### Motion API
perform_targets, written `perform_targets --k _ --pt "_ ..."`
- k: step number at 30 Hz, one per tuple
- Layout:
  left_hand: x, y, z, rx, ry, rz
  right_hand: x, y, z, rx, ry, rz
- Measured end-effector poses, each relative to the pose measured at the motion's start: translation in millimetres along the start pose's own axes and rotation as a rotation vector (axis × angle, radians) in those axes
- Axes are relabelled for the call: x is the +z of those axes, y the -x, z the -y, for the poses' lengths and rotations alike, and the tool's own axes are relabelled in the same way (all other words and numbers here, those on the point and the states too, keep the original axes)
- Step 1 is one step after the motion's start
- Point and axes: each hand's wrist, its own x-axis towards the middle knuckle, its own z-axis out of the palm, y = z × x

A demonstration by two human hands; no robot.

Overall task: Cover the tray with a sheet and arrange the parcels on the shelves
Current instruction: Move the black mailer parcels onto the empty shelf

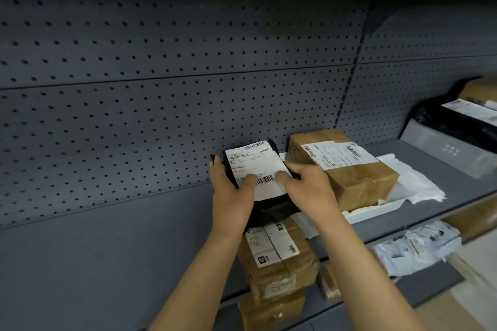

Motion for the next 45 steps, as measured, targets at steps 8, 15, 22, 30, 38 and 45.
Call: perform_targets --k 8,15,22,30,38,45 --pt "-58 7 -45 0.045 0.088 -0.115 21 7 60 -0.130 -0.096 -0.006" --pt "-169 19 -50 0.001 -0.003 -0.280 106 29 106 -0.160 -0.175 0.146" --pt "-293 43 -43 0.007 -0.098 -0.390 214 83 159 -0.185 -0.277 0.255" --pt "-454 55 -19 -0.068 -0.254 -0.402 357 155 206 -0.160 -0.270 0.375" --pt "-545 54 17 -0.170 -0.349 -0.433 441 190 230 -0.160 -0.147 0.506" --pt "-557 50 52 -0.123 -0.651 -0.417 470 200 219 -0.122 -0.042 0.580"
